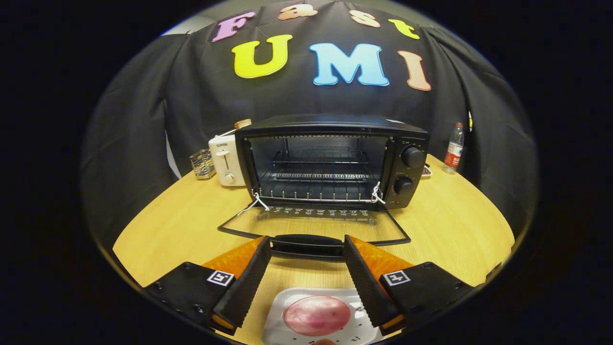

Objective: Open the toaster oven, put the food inside, and close the toaster oven door.

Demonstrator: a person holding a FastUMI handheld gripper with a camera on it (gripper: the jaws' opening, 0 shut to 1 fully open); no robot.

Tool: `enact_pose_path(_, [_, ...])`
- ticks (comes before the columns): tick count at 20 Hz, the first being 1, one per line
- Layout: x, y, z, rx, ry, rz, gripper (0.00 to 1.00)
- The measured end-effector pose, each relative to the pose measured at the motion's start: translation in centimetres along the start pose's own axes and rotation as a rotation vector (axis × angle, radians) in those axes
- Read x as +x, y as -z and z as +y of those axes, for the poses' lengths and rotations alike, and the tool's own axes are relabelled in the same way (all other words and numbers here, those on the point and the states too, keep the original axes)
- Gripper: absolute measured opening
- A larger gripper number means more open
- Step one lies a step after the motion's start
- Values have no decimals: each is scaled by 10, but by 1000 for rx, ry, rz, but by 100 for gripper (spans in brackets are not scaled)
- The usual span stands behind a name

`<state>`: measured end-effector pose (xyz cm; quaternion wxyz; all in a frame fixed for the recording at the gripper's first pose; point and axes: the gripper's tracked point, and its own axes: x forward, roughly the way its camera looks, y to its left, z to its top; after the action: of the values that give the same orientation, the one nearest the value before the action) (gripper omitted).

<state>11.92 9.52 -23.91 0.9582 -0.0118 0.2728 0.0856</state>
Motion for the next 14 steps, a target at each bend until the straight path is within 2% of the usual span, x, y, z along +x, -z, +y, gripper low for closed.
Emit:
enact_pose_path(2, [-9,-4,0,2,-57,26,97])
enact_pose_path(6, [-27,9,-2,1,-191,160,97])
enact_pose_path(11, [-53,21,-13,142,-331,344,98])
enact_pose_path(14, [-61,31,-29,170,-356,423,98])
